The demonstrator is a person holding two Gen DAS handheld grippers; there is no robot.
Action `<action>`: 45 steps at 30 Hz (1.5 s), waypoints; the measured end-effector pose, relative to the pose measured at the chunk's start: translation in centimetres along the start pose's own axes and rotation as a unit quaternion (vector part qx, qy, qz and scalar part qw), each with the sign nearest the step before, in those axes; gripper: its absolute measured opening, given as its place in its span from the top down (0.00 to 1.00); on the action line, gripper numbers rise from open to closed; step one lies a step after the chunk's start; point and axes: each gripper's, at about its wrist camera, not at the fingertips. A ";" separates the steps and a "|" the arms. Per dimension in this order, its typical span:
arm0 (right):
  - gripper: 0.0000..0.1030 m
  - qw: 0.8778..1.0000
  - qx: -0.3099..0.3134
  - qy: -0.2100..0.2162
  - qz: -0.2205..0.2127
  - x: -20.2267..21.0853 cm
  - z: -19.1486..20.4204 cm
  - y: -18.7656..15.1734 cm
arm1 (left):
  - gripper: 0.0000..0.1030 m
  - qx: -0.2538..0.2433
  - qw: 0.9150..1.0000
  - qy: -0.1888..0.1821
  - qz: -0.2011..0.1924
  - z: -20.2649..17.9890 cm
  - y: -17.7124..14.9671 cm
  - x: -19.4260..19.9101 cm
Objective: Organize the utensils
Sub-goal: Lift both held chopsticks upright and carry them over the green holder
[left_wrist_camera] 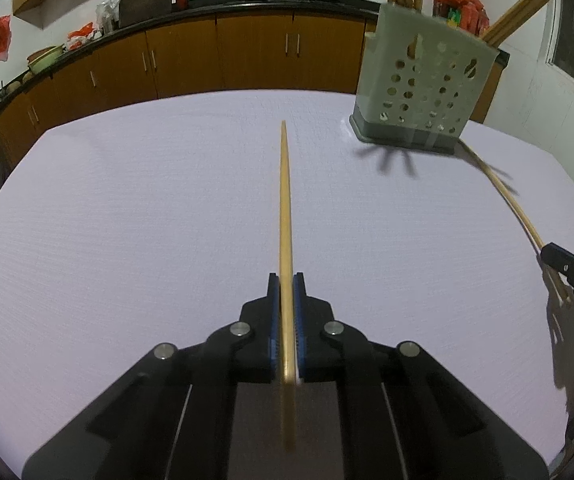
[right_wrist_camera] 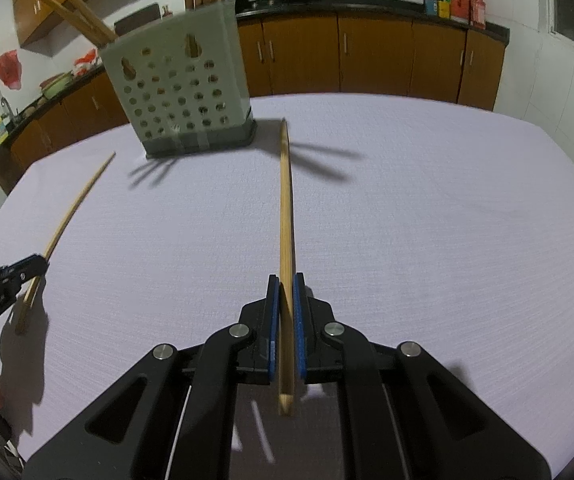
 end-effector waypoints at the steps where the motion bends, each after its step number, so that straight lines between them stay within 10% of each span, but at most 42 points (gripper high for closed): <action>1: 0.93 1.000 0.000 0.000 -0.009 0.4 0.0 0.2 | 0.92 0.000 1.000 0.000 -0.005 0.1 0.1 0.4; 15: 0.93 0.986 -0.003 0.014 -0.166 8.1 0.6 6.9 | 0.92 0.001 0.985 -0.016 -0.173 0.1 7.6 10.0; 29: 0.93 0.972 0.000 0.042 -0.230 10.9 1.4 11.9 | 0.92 -0.010 0.970 -0.077 -0.232 -1.9 12.9 13.6; 45: 0.93 0.916 0.020 0.063 -0.396 13.1 6.0 19.9 | 0.93 0.008 0.927 -0.112 -0.358 -6.7 22.2 16.0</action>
Point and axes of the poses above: each gripper's, at about its wrist camera, not at the fingertips, and x roughly against the way its jaws point, z to its left, y to its top, and after that the axes turned 7 degrees about -z, right-handed
